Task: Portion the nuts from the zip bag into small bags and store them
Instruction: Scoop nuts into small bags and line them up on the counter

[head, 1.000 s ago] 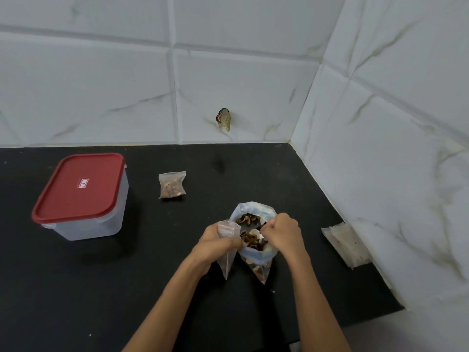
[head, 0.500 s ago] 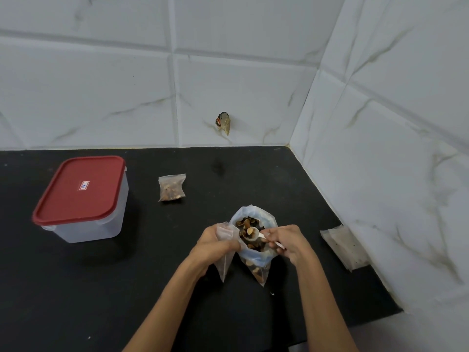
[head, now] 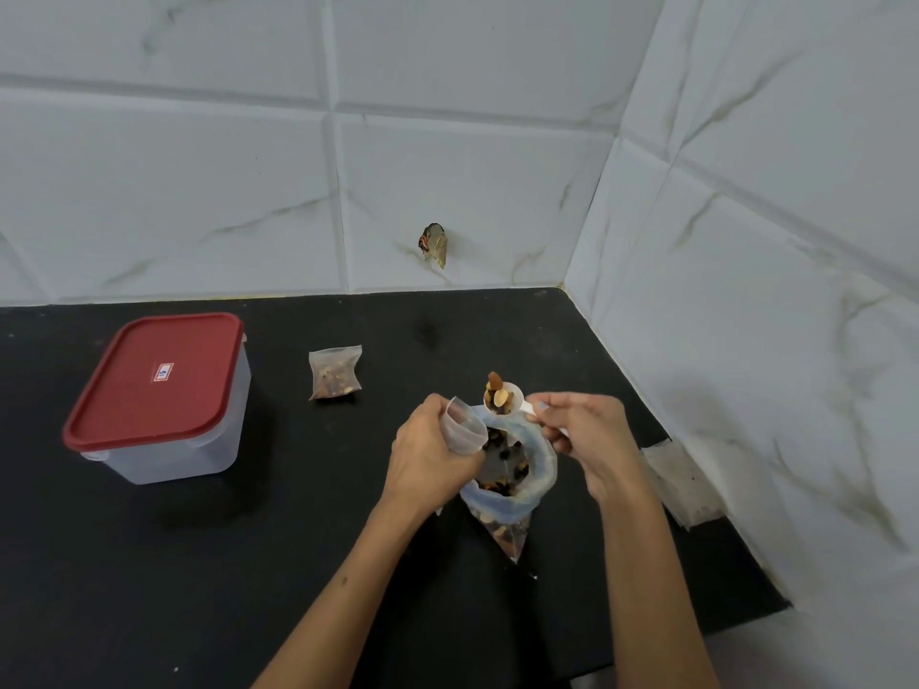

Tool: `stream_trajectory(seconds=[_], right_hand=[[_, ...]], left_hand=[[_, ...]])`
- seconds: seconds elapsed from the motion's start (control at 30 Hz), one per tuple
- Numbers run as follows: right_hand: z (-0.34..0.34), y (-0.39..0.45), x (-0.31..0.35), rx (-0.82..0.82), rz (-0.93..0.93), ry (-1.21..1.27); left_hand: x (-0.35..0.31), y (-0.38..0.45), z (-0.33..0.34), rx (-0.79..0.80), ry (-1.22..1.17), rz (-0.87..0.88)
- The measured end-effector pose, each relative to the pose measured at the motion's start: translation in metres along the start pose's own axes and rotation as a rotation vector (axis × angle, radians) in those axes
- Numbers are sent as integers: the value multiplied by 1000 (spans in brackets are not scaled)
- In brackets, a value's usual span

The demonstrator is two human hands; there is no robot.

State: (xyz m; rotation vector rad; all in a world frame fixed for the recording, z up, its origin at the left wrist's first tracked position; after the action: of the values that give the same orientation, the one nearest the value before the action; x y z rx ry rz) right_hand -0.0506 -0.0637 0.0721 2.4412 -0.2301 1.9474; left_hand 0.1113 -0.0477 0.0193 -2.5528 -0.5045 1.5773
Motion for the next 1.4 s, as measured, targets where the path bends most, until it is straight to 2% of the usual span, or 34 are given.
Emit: stream_trajectory(seconds=[0.07, 0.2, 0.27, 0.4, 0.57, 0.67, 0.87, 1.07, 1.27, 1.4], right_hand=[[4, -8, 12, 18, -101, -76], [17, -22, 23, 61, -353, -434], [22, -27, 24, 78, -411, -565], [27, -35, 31, 73, -545, -604], [26, -35, 37, 25, -531, -719], [26, -30, 38, 100, -432, -761], [24, -37, 30, -81, -577, -595], [18, -32, 27, -32, -423, -327], [12, -23, 21, -147, -357, 6], [7, -15, 12, -173, -281, 125]], left_hand=[[-6, -1, 0, 13, -18, 16], [-14, 0, 1, 12, -40, 29], [-15, 2, 2, 15, -53, 27], [-14, 4, 5, 23, -94, 32], [-12, 7, 8, 12, -169, 42], [-12, 9, 8, 15, -201, 82], [-16, 11, 10, 26, -235, 75], [-18, 11, 9, 30, -253, 97], [-17, 10, 9, 15, -247, 118], [-14, 10, 10, 3, -261, 109]])
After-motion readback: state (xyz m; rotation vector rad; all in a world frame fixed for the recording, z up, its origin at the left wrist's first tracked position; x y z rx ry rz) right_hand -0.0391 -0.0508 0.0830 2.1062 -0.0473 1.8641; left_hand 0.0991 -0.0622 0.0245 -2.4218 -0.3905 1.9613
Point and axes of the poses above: each hand's wrist, its own y-axis towards the middle knuckle, its own z-axis out of the palm, x = y × z, the point moved 1 cm from there along y, towards the middle knuckle, and after that the axes turned 13 degrees about -z, right-handed, at the moved point
